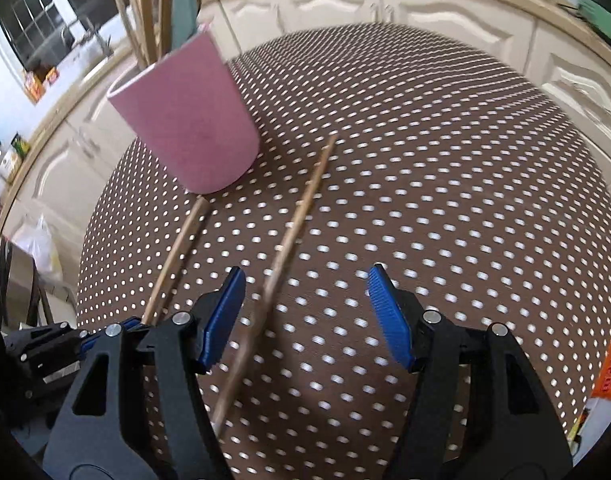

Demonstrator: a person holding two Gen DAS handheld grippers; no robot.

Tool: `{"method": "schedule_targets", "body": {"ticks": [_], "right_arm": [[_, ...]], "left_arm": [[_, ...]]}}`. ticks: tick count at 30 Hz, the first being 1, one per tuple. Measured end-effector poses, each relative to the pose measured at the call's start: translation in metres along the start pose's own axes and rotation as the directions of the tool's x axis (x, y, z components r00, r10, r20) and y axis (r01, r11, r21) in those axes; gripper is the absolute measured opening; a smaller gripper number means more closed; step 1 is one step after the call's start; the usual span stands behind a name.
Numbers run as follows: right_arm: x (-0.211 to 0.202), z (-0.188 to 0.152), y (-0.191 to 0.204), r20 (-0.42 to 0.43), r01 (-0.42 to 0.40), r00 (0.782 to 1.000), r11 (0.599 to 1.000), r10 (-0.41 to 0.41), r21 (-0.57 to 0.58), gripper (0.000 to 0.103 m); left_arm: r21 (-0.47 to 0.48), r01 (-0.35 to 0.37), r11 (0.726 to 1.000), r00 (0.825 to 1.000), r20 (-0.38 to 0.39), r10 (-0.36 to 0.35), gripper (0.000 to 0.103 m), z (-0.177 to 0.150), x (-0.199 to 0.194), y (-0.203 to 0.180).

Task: Organize utensils
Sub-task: 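Grasp a wooden chopstick with the left tool while the right tool grasps another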

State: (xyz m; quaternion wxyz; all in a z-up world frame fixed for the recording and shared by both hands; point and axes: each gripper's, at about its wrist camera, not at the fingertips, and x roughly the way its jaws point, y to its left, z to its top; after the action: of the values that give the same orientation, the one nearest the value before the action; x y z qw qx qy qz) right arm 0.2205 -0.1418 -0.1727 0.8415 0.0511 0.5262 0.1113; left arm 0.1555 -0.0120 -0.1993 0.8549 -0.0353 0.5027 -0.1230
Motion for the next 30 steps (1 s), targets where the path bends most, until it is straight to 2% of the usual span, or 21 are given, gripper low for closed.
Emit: {"method": "schedule_targets", "body": {"ticks": [3, 5, 7, 9, 13, 16, 19, 25, 28, 30], "right_arm": [[0.009, 0.012, 0.011, -0.039, 0.037, 0.999, 0.999, -0.038, -0.040, 0.061], [0.014, 0.018, 0.020, -0.062, 0.080, 0.994, 0.993, -0.086, -0.085, 0.045], [0.018, 0.024, 0.026, -0.076, 0.114, 0.990, 0.987, -0.123, -0.116, 0.034], [0.021, 0.028, 0.028, -0.098, 0.115, 0.987, 0.984, -0.128, -0.133, 0.033], [0.022, 0.035, 0.027, -0.114, 0.091, 0.988, 0.987, -0.106, -0.135, 0.015], [0.008, 0.033, 0.007, -0.116, 0.061, 0.990, 0.991, -0.075, -0.121, 0.012], [0.003, 0.028, -0.005, -0.108, 0.040, 0.993, 0.993, -0.051, -0.109, 0.006], [-0.020, 0.011, -0.031, -0.059, 0.004, 0.998, 0.998, -0.008, -0.069, 0.006], [-0.040, 0.001, -0.044, -0.013, -0.029, 1.000, 0.999, 0.028, -0.037, 0.006], [-0.055, -0.004, -0.056, 0.038, -0.082, 0.996, 0.997, 0.082, -0.008, 0.006]], "left_arm": [[-0.023, -0.002, 1.000, 1.000, 0.013, 0.003, 0.006, -0.005, -0.007, 0.013], [-0.033, -0.005, 0.999, 1.000, 0.022, 0.006, 0.006, -0.008, -0.016, 0.025], [-0.045, -0.006, 0.999, 1.000, 0.031, 0.007, 0.006, -0.012, -0.023, 0.036], [-0.059, -0.001, 0.998, 0.999, 0.042, 0.003, 0.006, -0.012, -0.026, 0.041], [-0.088, 0.010, 0.996, 0.998, 0.060, -0.004, 0.006, -0.010, -0.033, 0.051], [-0.107, 0.024, 0.994, 0.997, 0.071, -0.017, 0.006, -0.008, -0.034, 0.054], [-0.119, 0.027, 0.993, 0.996, 0.090, -0.016, 0.006, -0.006, -0.039, 0.061], [-0.130, 0.022, 0.991, 0.990, 0.144, -0.003, 0.006, -0.001, -0.047, 0.059], [-0.129, 0.012, 0.992, 0.982, 0.188, 0.013, 0.006, 0.000, -0.059, 0.055], [-0.124, 0.007, 0.992, 0.976, 0.218, 0.020, 0.006, 0.000, -0.064, 0.051]]}}
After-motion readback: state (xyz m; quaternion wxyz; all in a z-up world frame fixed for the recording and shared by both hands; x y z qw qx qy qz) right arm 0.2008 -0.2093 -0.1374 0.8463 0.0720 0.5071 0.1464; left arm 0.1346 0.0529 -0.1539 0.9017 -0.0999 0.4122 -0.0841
